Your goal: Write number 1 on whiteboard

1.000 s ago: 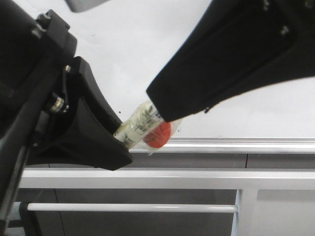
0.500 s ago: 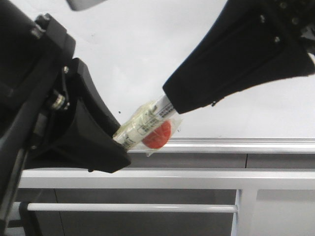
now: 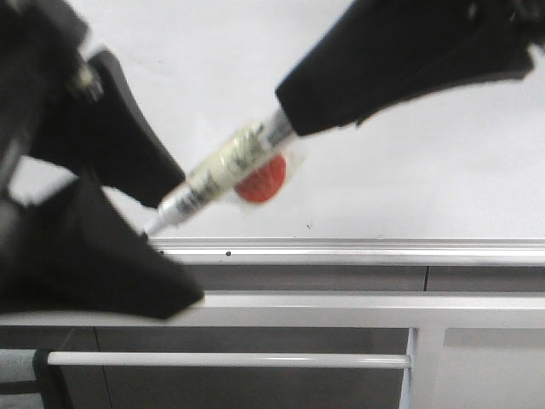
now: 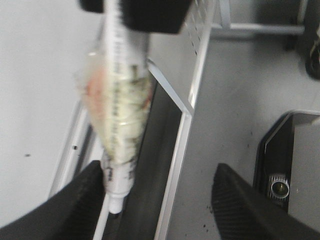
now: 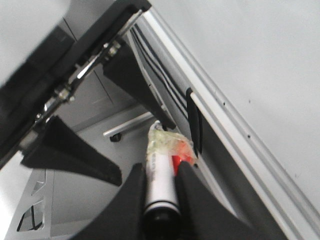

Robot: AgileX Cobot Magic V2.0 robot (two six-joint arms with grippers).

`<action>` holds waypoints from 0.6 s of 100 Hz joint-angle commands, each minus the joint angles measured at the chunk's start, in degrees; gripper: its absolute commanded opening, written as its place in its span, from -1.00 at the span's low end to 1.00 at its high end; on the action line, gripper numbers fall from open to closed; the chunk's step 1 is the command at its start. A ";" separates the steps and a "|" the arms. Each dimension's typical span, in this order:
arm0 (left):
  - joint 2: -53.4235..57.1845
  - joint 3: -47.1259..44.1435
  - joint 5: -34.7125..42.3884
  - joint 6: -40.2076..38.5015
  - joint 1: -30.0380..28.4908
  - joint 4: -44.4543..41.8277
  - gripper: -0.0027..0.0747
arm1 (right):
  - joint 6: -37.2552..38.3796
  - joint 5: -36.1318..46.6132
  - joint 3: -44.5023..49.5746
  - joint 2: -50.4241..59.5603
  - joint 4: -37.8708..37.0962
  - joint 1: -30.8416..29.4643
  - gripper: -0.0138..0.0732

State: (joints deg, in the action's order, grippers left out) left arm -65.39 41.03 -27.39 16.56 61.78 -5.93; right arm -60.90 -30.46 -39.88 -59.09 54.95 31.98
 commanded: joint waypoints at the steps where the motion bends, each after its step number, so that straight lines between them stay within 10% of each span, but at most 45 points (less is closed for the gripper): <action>1: 4.50 2.01 -0.20 -2.21 0.13 2.18 -0.10 | -0.40 4.16 -2.01 3.33 -0.99 0.06 -0.83; 36: 15.09 1.81 -4.57 -8.05 0.13 1.50 -0.97 | 0.67 0.45 4.22 12.47 -2.15 0.06 -0.83; 60: 16.62 -1.00 -3.55 -22.98 0.13 -6.12 -0.98 | 3.63 5.26 10.18 22.63 -3.39 0.06 -0.82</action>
State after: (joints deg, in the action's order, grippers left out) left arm -50.05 39.95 -35.66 0.00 61.78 -8.97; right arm -58.37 -29.73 -30.03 -40.25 51.08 32.22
